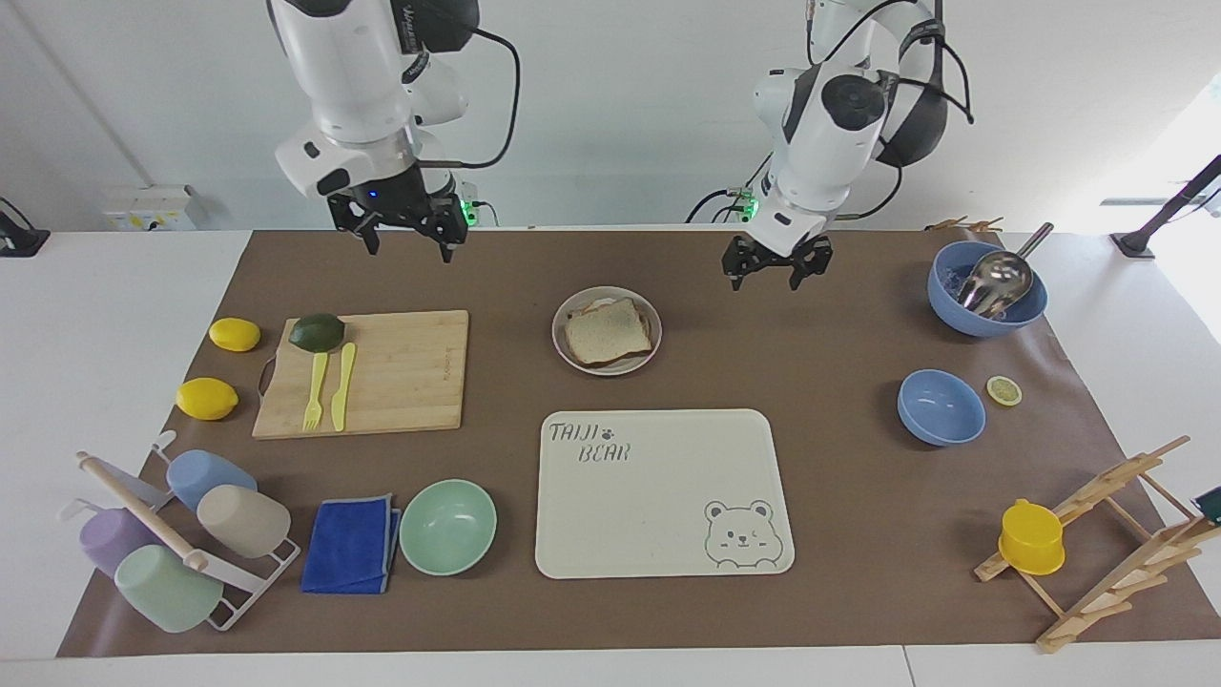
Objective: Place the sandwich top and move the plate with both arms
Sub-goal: 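Withdraw the right gripper while the left gripper reaches the plate rim, then grasp the white plate rim with the left gripper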
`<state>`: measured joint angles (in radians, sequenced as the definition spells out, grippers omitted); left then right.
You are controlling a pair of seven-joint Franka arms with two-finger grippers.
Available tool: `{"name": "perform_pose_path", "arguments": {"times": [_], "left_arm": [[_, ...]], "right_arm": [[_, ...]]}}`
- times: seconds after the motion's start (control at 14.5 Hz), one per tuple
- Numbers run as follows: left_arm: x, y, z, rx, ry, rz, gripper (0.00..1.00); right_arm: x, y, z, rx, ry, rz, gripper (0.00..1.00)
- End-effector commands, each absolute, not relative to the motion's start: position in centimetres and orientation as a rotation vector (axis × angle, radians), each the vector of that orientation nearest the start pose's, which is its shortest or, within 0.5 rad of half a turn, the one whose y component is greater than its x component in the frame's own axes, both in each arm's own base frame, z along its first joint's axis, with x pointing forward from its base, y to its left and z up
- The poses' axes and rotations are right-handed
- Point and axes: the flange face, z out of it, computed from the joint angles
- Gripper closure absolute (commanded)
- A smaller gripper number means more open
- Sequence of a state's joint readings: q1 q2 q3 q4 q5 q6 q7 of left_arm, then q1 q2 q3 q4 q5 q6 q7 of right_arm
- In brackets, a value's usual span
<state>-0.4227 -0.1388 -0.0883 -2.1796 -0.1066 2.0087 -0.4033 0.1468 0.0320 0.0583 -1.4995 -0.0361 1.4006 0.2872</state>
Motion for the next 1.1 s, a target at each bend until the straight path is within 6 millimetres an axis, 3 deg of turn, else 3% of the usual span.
{"name": "perform_pose_path", "arguments": {"times": [0.0, 0.14, 0.28, 0.41, 0.69, 0.9, 1.03], "left_arm": [[39.4, -28.5, 38.4, -3.235, 0.059, 0.040, 0.00], [38.4, -30.8, 35.1, -3.280, 0.026, 0.049, 0.00], [38.4, -31.2, 33.5, -3.289, 0.001, 0.078, 0.04], [37.4, -33.0, 31.8, -3.314, 0.000, 0.089, 0.10], [37.4, -33.1, 30.0, -3.315, -0.024, 0.098, 0.28], [37.5, -33.2, 30.0, -3.316, -0.026, 0.099, 0.43], [37.5, -33.2, 29.9, -3.316, -0.030, 0.103, 0.54]], "right_arm": [[52.3, 7.9, 60.9, -3.171, 0.053, 0.290, 0.00], [52.3, 6.0, 60.3, -3.167, 0.075, 0.311, 0.00], [53.2, 3.3, 60.4, -3.163, 0.066, 0.332, 0.00], [53.2, 2.5, 60.3, -3.162, 0.036, 0.347, 0.00], [53.0, 0.8, 59.7, -3.146, 0.001, 0.365, 0.00], [53.5, -1.0, 60.1, -3.149, 0.037, 0.322, 0.00], [53.4, -0.9, 60.2, -3.145, 0.010, 0.330, 0.00]]}}
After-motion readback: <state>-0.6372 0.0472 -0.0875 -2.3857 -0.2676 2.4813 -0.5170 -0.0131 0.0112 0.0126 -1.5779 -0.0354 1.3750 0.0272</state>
